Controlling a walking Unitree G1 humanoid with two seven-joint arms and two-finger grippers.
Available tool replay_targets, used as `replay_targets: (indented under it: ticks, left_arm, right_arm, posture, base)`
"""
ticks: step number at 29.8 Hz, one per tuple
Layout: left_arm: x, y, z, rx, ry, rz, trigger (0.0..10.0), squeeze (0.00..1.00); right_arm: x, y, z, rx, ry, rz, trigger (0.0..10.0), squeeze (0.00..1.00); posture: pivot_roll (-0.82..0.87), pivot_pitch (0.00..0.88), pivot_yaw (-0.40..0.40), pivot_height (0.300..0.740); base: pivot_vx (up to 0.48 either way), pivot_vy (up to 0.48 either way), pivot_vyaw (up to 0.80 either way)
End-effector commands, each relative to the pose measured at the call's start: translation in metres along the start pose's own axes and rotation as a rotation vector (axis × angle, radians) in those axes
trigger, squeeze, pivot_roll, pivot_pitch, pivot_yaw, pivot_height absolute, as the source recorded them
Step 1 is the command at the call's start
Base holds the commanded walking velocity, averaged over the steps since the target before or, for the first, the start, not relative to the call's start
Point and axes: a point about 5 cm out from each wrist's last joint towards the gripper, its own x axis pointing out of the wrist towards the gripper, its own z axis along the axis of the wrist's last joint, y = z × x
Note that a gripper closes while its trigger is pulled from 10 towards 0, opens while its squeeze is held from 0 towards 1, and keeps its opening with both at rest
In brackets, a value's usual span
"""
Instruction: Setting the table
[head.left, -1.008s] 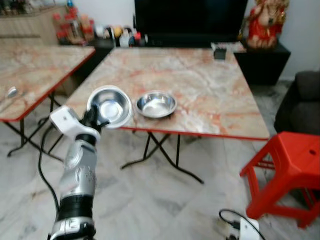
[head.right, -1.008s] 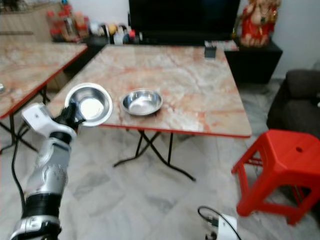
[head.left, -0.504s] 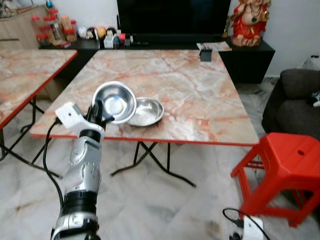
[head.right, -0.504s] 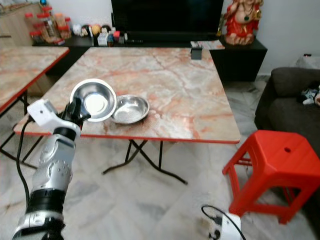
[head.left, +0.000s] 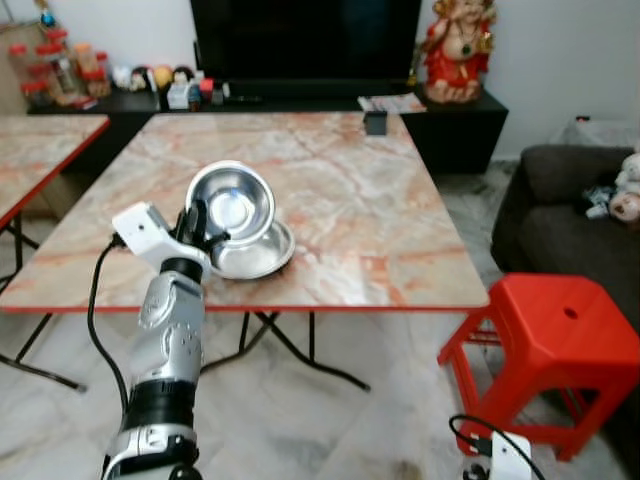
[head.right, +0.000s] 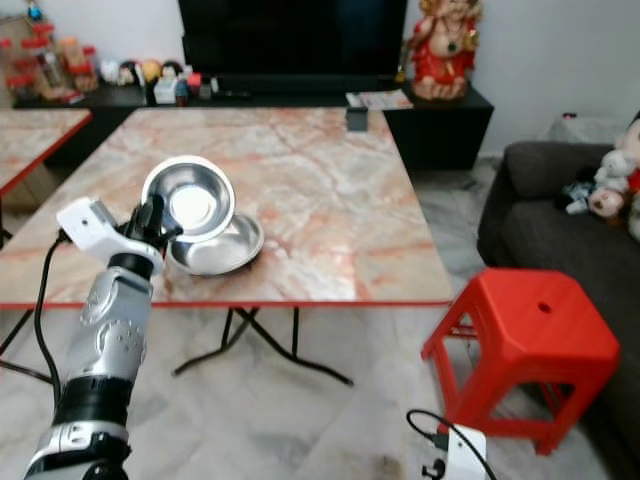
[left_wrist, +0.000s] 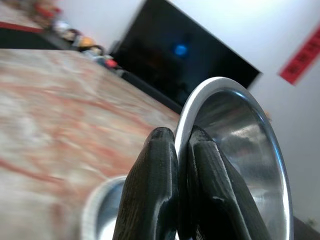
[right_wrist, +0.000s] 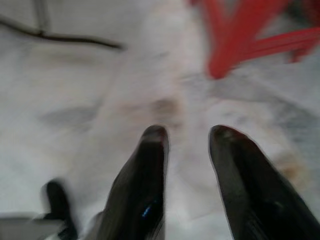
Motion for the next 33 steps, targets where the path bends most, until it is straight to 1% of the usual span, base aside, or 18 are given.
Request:
replay_targets:
  ticks: [1, 7, 9, 12, 20, 22, 25, 29, 33]
  left_arm:
    - [0.003, -0.007, 0.003, -0.004, -0.016, -0.022, 10.0, 0.00]
    - [0.002, -0.008, 0.003, -0.006, -0.015, -0.022, 10.0, 0.00]
    - [0.003, -0.008, 0.004, -0.006, -0.017, -0.024, 10.0, 0.00]
    - [0.004, -0.008, 0.006, -0.004, -0.021, -0.028, 10.0, 0.00]
    - [0.005, -0.009, 0.006, -0.001, -0.021, -0.036, 10.0, 0.00]
    - [0.005, -0.013, 0.003, -0.001, -0.005, -0.059, 10.0, 0.00]
    - [0.004, -0.016, 0.002, -0.025, -0.003, -0.077, 10.0, 0.00]
    - [0.000, -0.012, -0.002, -0.016, 0.022, -0.059, 10.0, 0.00]
    - [-0.006, -0.010, -0.007, 0.010, 0.095, -0.052, 10.0, 0.00]
  right_arm:
    - [0.000, -0.006, 0.003, -0.007, -0.007, -0.013, 10.0, 0.00]
    - [0.000, -0.006, 0.003, -0.008, -0.006, -0.013, 10.0, 0.00]
    - [0.000, -0.006, 0.002, -0.029, 0.005, -0.012, 10.0, 0.00]
    - [0.000, -0.004, 0.001, -0.038, 0.009, -0.008, 10.0, 0.00]
    - [0.001, -0.001, 0.002, -0.035, 0.008, -0.001, 10.0, 0.00]
    - [0.001, -0.001, 0.003, -0.033, 0.007, -0.001, 10.0, 0.00]
    - [0.001, -0.001, 0.003, -0.032, 0.007, -0.003, 10.0, 0.00]
    - [0.000, -0.003, -0.001, -0.031, 0.015, -0.006, 10.0, 0.00]
    - [-0.001, -0.005, -0.004, -0.034, 0.027, -0.009, 10.0, 0.00]
  posture:
    - [-0.02, 0.000, -0.022, 0.725]
    - [-0.02, 0.000, -0.022, 0.725]
    - [-0.01, 0.000, -0.021, 0.725]
    - [-0.01, 0.000, -0.021, 0.725]
    - [-0.01, 0.000, -0.015, 0.725]
    - [-0.01, 0.000, -0.015, 0.725]
    - [-0.01, 0.000, -0.015, 0.725]
    - [-0.02, 0.000, -0.014, 0.725]
    - [-0.01, 0.000, -0.022, 0.725]
  base:
    - [0.330, 0.000, 0.00]
    - [0.332, 0.000, 0.00]
    - [0.334, 0.000, 0.00]
    - [0.334, 0.000, 0.00]
    - [0.333, 0.000, 0.00]
    - [0.000, 0.000, 0.00]
    - [0.000, 0.000, 0.00]
    - [0.000, 0.000, 0.00]
    - [0.000, 0.000, 0.00]
